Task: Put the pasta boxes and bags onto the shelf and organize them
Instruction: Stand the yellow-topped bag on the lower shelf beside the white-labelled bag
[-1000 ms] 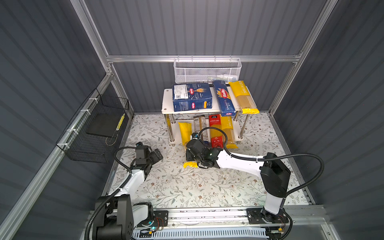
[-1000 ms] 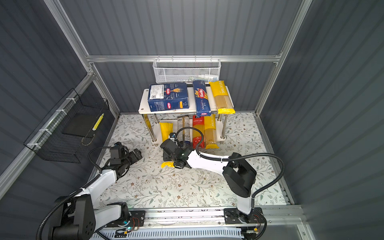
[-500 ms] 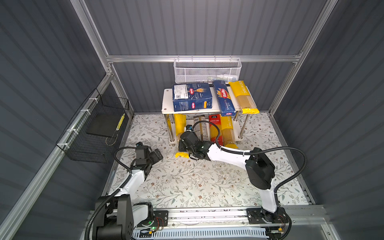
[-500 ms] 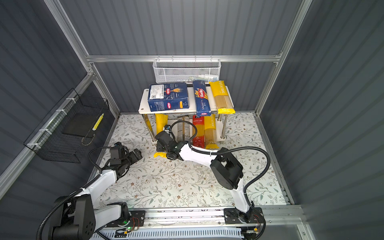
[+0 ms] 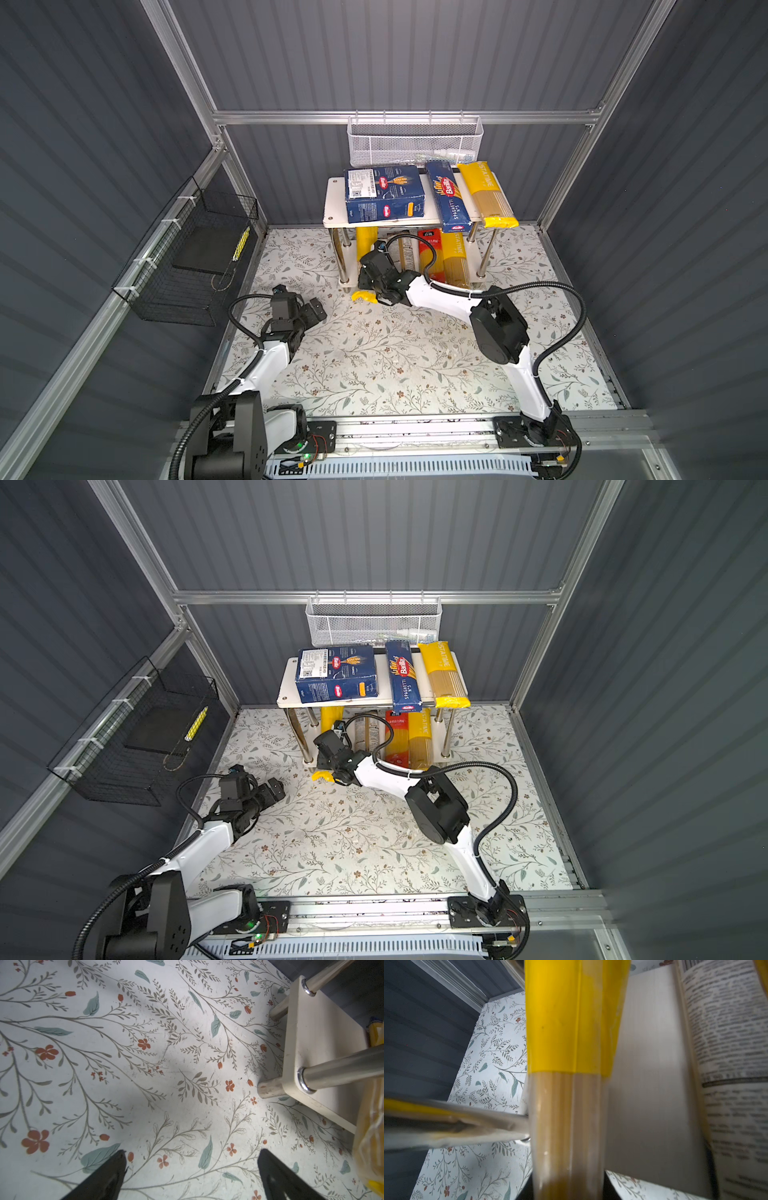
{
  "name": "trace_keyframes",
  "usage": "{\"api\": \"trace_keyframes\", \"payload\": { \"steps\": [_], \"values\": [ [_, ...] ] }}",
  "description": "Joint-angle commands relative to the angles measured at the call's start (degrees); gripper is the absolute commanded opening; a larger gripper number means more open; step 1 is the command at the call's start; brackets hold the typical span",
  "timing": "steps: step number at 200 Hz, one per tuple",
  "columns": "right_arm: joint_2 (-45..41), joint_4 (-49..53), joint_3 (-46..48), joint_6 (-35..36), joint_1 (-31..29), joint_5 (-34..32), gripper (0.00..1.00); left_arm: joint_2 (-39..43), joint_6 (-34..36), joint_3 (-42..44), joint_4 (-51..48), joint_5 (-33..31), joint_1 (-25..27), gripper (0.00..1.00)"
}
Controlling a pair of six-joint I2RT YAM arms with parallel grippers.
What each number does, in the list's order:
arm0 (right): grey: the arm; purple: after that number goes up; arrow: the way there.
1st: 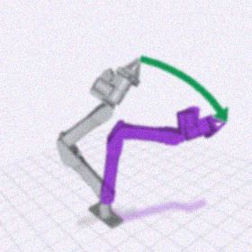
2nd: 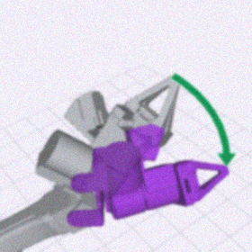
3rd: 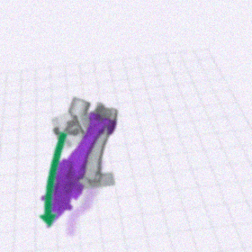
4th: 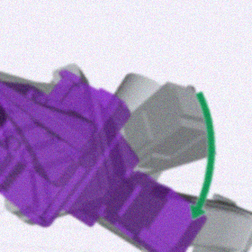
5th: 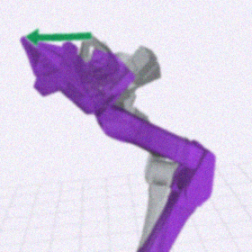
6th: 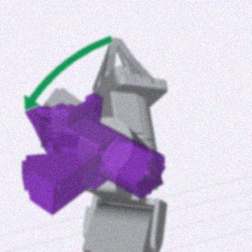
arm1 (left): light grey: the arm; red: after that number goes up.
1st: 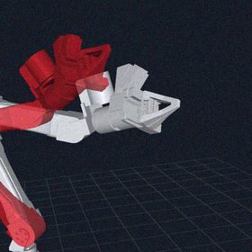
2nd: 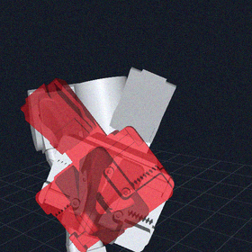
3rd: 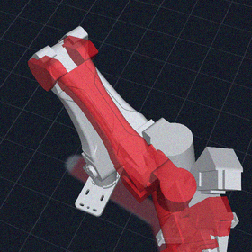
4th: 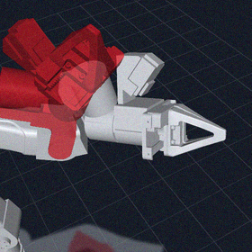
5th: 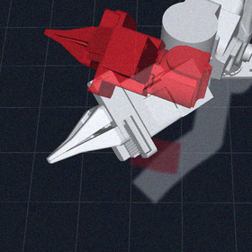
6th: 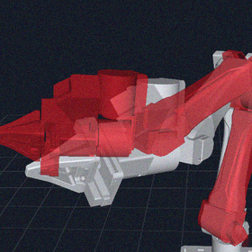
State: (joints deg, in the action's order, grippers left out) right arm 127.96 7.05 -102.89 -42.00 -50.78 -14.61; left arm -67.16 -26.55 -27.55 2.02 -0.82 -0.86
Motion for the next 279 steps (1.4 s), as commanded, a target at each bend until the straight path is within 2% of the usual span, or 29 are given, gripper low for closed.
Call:
{"api": "trace_keyframes", "payload": {
  "steps": [1,91,228,279],
  "values": [
    [-0.47,-5.69,-5.81,1.83,0.20,-1.81,0.20,0.12,0.19,0.54,0.64,0.94,-0.46,1.00],
    [0.87,-4.35,-5.97,1.41,2.09,-1.45,0.24,1.90,0.43,0.31,-0.04,0.78,-0.46,1.00],
    [1.92,-3.56,-6.28,0.67,2.27,-1.23,0.41,2.26,0.62,0.05,-0.65,0.93,-0.45,1.00],
    [-1.32,-2.07,-3.52,2.83,1.92,-1.82,0.49,3.32,0.59,0.14,-0.95,0.82,-0.42,1.00]
  ]
}}
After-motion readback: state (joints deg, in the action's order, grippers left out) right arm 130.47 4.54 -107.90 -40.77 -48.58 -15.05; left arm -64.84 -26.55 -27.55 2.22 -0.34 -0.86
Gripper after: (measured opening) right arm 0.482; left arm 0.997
